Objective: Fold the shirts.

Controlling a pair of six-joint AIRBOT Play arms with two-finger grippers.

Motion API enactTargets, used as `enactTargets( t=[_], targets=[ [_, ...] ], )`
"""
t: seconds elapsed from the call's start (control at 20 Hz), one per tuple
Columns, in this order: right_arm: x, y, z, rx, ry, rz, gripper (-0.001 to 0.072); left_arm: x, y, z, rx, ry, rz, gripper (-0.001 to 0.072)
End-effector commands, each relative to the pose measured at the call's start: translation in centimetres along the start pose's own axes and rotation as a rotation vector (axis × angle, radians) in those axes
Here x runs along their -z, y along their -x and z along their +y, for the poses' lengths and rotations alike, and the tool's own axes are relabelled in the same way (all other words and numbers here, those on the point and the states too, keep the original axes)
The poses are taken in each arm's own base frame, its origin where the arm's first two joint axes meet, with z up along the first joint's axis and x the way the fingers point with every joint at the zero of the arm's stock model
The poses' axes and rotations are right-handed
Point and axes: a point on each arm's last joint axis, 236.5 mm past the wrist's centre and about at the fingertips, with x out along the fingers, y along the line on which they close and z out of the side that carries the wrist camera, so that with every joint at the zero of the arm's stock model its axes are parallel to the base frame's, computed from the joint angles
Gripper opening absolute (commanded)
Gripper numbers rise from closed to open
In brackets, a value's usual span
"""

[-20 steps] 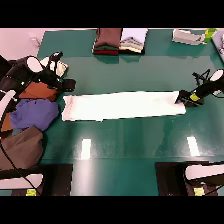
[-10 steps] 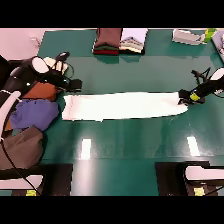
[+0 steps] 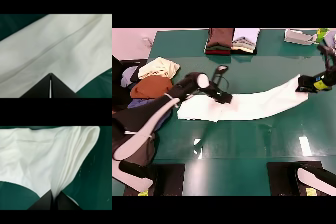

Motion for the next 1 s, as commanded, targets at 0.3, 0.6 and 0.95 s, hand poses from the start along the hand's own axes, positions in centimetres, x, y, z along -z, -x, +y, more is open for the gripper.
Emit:
enactTargets(
  t=[0.3, 0.6, 0.95],
  targets=[
    [-2.7, 5.9, 14.6, -0.156, 0.219, -0.117, 0.0011, 2.4, -5.5, -2.9, 0.031, -0.047, 0.100, 0.0025],
    [-4.1, 6.4, 19.8, -0.219, 0.277, -0.145, 0.0011, 1.4, -4.0, -0.9, -0.002, -0.035, 0.083, 0.0024],
    [-3.1, 4.0, 27.9, -0.335, 0.359, -0.139, 0.0011, -6.3, 14.6, 11.1, -0.257, 0.019, -0.219, 0.0025]
  ],
)
